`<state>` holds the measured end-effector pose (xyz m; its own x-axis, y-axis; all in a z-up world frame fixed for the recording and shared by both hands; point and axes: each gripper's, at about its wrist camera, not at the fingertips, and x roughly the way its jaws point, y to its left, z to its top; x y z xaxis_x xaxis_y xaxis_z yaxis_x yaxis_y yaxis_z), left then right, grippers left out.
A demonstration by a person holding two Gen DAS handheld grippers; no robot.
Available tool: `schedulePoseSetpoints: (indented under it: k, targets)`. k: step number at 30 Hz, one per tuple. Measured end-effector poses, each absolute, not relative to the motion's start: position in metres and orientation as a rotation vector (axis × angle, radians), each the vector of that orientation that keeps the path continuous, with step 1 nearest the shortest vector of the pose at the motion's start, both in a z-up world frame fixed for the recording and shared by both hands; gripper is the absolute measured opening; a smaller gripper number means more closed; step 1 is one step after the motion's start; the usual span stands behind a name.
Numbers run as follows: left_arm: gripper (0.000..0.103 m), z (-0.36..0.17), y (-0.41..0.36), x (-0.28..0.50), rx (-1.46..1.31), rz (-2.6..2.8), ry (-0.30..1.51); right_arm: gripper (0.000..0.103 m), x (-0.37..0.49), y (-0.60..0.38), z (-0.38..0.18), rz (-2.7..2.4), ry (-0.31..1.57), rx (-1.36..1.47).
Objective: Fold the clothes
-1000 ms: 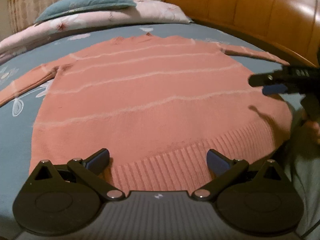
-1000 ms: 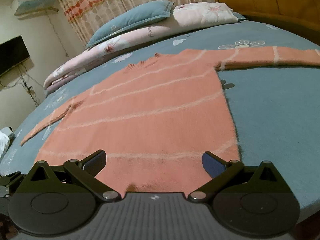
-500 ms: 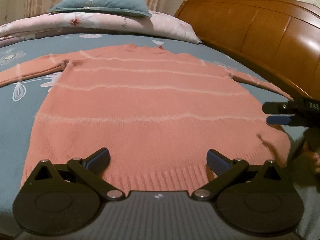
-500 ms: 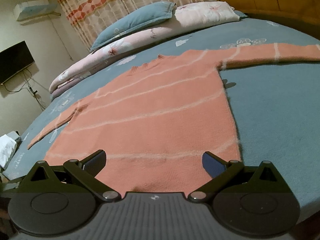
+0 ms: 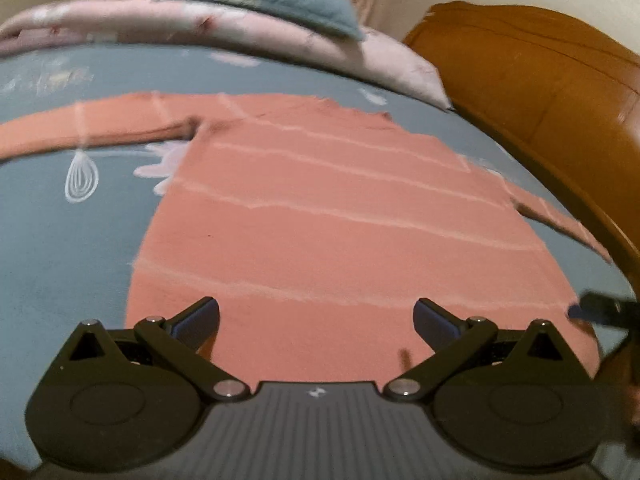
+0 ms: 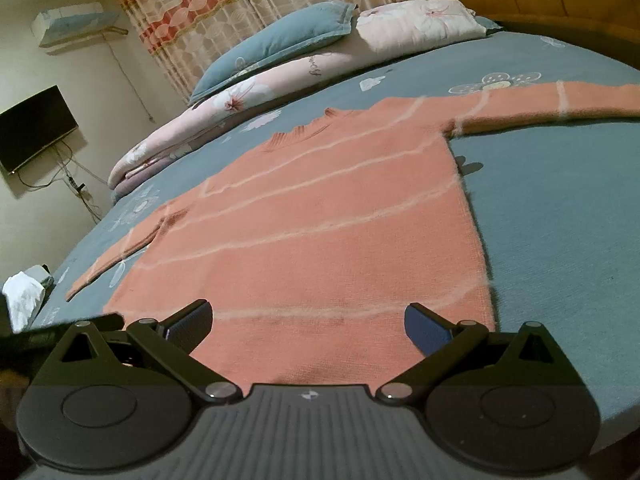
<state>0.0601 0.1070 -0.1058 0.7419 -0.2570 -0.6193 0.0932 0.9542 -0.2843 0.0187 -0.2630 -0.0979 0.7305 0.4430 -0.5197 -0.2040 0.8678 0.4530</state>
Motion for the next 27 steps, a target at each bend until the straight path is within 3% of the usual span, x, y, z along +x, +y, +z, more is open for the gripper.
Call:
schedulePoseSetpoints:
  k: [16, 27]
  targets:
    - [0.102, -0.109, 0.132, 0.033, -0.229, -0.171, 0.478, 0.103, 0.0, -0.296, -0.097, 0.297, 0.577, 0.441]
    - [0.102, -0.122, 0.081, 0.027, 0.002, -0.231, 0.54, 0.103, 0.021, -0.224, -0.09, 0.384, 0.592, 0.274]
